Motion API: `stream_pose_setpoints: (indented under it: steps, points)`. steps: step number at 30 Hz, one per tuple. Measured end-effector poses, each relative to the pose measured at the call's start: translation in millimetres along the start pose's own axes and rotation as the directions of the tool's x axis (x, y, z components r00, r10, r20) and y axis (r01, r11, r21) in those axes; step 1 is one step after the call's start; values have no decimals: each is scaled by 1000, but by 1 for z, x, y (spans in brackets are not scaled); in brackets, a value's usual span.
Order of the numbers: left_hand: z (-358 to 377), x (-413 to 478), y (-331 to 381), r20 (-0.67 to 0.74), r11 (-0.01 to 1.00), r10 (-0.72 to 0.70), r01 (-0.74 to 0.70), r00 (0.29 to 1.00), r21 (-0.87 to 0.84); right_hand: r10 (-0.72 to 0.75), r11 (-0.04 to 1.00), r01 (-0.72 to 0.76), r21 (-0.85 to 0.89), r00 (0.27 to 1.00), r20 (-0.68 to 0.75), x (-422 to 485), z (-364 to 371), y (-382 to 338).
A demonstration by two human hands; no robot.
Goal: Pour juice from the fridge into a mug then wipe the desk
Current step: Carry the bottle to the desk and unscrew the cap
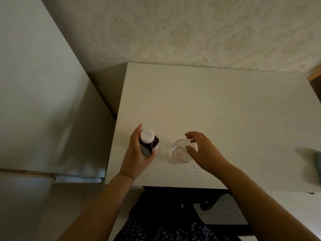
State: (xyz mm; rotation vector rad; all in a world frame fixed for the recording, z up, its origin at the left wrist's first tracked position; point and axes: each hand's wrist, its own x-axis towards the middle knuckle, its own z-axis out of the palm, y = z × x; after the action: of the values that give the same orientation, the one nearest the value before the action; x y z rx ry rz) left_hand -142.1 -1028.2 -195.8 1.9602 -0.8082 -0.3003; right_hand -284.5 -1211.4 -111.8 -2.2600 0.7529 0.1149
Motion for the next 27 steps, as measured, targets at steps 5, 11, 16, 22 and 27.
stream_pose_setpoints:
  steps: [5,11,16,22,27]
  points:
    - [-9,-12,-6,-1,999,-33,33,999,40,-36,999,36,-35,999,15,7,4,-19]
    - [-12,-18,-7,26,989,31,-34,999,144,-152,979,156,-134,988,35,17,14,-57]
    - [-8,-18,-10,-5,991,16,-15,1000,137,-288,923,295,-248,955,65,21,26,-91]
    - [-6,-20,-7,-18,996,23,-22,1000,81,-330,862,335,-381,941,81,28,43,-108]
    - [-6,-20,-12,5,997,6,-7,1000,76,-291,889,285,-357,956,39,28,47,-111]
